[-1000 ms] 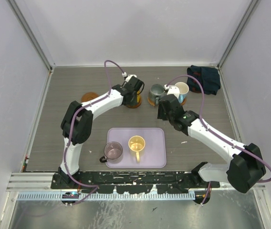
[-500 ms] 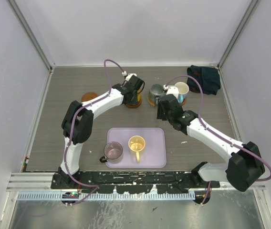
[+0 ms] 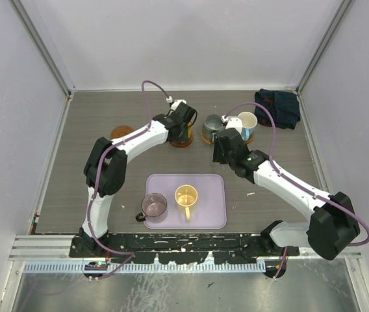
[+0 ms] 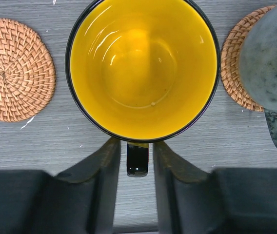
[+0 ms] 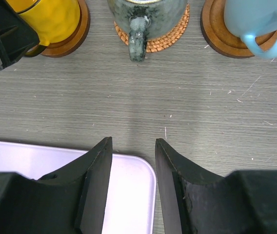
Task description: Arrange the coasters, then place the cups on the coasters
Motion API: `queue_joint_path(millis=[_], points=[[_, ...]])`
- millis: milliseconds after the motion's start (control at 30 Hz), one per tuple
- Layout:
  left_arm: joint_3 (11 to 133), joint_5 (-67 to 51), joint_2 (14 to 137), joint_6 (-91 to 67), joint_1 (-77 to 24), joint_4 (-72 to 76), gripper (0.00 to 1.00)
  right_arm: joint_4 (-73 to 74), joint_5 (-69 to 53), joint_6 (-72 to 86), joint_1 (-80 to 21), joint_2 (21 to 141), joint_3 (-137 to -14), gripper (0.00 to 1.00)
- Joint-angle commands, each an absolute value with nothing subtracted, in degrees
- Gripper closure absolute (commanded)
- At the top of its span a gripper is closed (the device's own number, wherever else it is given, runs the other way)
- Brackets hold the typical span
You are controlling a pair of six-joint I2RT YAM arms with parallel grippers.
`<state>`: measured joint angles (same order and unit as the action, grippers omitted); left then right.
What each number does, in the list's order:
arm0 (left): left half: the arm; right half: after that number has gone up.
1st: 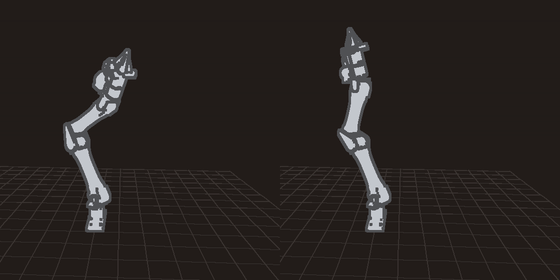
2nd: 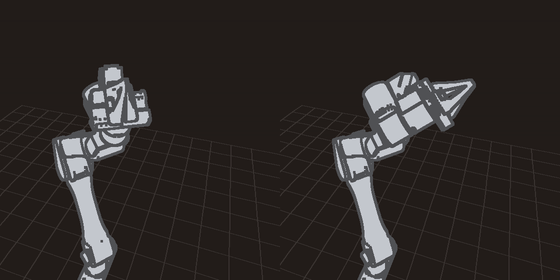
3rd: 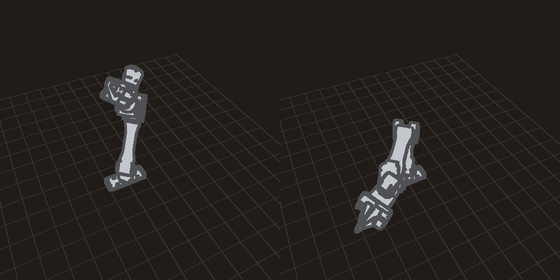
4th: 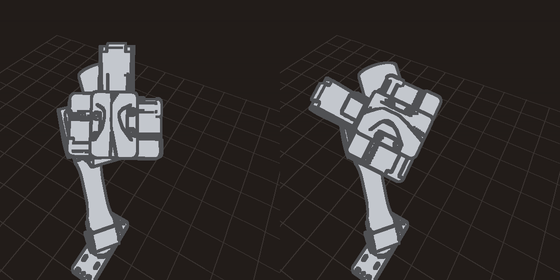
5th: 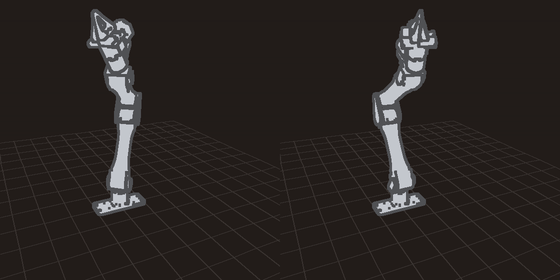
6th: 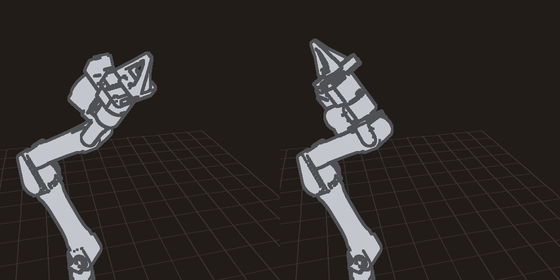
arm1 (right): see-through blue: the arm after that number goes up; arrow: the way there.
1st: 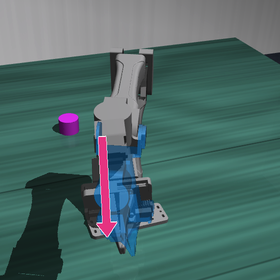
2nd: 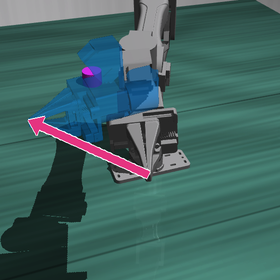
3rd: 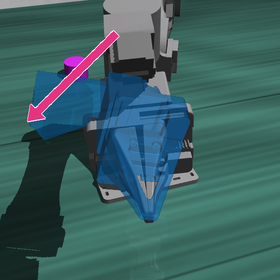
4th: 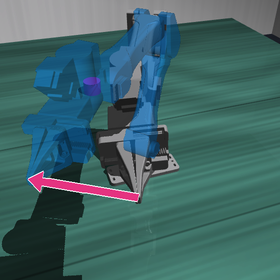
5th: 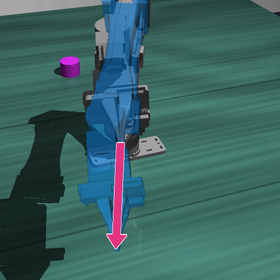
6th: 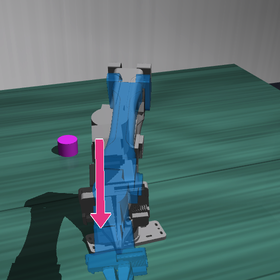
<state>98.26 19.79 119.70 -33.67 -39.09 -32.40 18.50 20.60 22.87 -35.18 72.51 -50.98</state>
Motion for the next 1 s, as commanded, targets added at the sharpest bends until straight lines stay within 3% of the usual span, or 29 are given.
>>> queue_joint_path(millis=[0, 167, 600, 967], points=[[99.7, 21.8, 116.6, -33.9, -39.0, -30.5, 0.61, 16.1, 20.1, 22.9, -35.2, 72.4, -51.4, 0.54], [98.4, 21.9, 115.1, -33.9, -39.0, -29.9, 0.48, 16.0, 20.2, 23.0, -35.1, 72.1, -51.2, 0.54], [89.8, 21.5, 103.5, -31.9, -39.0, -27.0, 0.46, 15.9, 20.5, 23.0, -35.1, 71.9, -51.2, 0.54], [68.4, 16.1, 80.4, -26.0, -40.3, -23.7, 0.45, 16.6, 19.8, 23.2, -35.2, 71.8, -50.8, 0.54]])
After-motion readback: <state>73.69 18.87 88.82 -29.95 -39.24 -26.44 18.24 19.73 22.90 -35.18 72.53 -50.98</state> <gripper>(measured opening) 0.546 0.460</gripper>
